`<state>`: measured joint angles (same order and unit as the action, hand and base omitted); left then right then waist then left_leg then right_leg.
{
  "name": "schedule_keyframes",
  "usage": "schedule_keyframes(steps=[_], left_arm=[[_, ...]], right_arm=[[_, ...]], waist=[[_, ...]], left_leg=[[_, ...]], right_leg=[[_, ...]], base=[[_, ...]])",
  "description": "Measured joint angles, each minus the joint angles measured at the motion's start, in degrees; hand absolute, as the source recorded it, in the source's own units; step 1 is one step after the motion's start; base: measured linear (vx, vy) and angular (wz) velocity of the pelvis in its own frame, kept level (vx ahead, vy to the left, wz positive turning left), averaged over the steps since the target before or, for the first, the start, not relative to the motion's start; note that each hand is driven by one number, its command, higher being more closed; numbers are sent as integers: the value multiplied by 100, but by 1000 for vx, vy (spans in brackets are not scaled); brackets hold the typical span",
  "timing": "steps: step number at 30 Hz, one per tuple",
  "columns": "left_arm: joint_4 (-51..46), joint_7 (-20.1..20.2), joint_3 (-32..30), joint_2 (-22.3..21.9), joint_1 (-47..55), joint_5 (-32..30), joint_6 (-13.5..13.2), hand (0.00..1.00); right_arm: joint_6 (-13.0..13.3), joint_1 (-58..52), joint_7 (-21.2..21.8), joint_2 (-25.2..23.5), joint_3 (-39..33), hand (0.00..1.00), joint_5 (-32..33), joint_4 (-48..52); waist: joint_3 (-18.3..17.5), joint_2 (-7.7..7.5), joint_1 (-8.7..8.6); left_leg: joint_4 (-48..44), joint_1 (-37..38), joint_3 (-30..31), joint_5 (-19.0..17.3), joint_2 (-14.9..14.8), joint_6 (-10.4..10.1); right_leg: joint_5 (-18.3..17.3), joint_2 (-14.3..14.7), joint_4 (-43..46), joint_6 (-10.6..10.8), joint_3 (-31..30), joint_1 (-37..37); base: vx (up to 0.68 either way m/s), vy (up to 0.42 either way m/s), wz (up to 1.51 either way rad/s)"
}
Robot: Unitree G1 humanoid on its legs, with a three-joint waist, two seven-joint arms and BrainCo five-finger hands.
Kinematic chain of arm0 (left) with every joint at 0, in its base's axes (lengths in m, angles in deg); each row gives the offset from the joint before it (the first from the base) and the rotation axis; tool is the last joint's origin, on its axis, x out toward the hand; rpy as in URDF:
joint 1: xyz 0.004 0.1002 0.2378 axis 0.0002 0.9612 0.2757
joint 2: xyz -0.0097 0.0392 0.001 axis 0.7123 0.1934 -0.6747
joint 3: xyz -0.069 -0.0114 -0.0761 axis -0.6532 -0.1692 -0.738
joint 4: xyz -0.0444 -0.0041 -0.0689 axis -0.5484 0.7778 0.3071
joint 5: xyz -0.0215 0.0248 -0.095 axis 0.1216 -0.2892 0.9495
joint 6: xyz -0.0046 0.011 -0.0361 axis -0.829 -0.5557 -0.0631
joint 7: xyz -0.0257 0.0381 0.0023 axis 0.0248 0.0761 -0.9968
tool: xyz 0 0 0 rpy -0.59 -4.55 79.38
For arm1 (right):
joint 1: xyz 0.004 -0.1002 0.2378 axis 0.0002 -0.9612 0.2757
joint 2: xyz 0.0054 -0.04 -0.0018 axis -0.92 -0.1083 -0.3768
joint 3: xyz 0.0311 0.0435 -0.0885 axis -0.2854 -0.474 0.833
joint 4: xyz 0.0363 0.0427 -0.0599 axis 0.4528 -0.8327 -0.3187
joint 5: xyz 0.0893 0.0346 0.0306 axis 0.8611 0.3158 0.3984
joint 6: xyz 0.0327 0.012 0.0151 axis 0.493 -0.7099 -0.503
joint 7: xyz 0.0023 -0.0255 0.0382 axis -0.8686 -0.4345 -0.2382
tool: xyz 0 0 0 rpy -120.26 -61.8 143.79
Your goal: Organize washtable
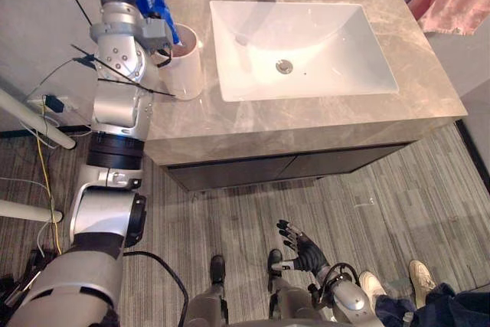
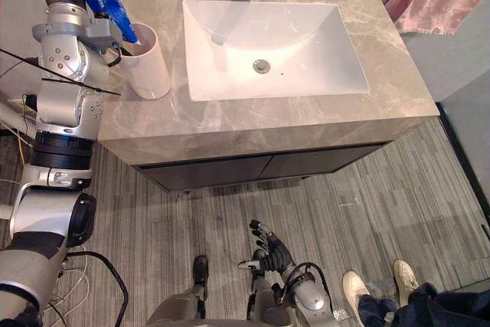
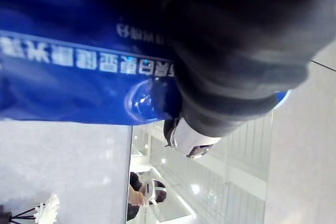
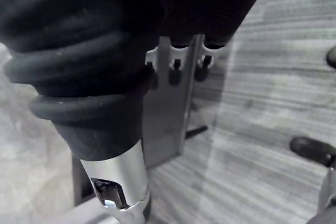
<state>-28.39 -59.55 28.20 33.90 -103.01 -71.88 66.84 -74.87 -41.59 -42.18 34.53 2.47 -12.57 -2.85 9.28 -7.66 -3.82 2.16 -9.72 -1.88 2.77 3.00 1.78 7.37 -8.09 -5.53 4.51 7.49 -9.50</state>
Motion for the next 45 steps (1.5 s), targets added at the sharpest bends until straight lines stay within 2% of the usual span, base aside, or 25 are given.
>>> schedule_keyframes(steps=[13, 27, 28, 37, 45], left_arm=[[-1, 115, 0, -21, 135, 57, -3, 100], [-1, 109, -5, -44, 137, 57, -2, 100], [-1, 108, -5, -52, 137, 57, -2, 0], [-30, 74, -6, -67, 136, -14, -5, 0], [-590, -51, -5, -147, 114, -96, -75, 0]], right_arm=[[1, 5, -9, 4, -2, 0, -42, -135], [2, 25, -22, 2, -3, 0, -43, -133], [2, 26, -28, 2, -2, 0, -42, -133], [18, 26, -121, 3, 5, 0, -48, -133], [22, 80, -124, 1, 25, 0, -82, -139]], waist=[[9, -3, -13], [213, -56, -19], [217, -60, -19], [237, -57, -16], [238, -56, 7]], left_leg=[[-2, 32, -53, -7, -7, -7], [-18, -43, -113, -16, -8, -6], [-20, -46, -118, -21, -8, -8], [-63, -63, -127, -59, -14, -11], [-63, -67, -79, -58, -7, -10]], right_leg=[[1, 0, 0, 0, -18, 6], [18, 2, 0, -17, -114, -89], [18, 2, 0, -17, -120, -94], [17, 2, 0, -18, -123, -96], [17, -1, 1, -19, -91, -79]], base=[[0, 0, 0], [0, 0, -1], [0, 0, 0], [0, 0, 0], [0, 0, 1]])
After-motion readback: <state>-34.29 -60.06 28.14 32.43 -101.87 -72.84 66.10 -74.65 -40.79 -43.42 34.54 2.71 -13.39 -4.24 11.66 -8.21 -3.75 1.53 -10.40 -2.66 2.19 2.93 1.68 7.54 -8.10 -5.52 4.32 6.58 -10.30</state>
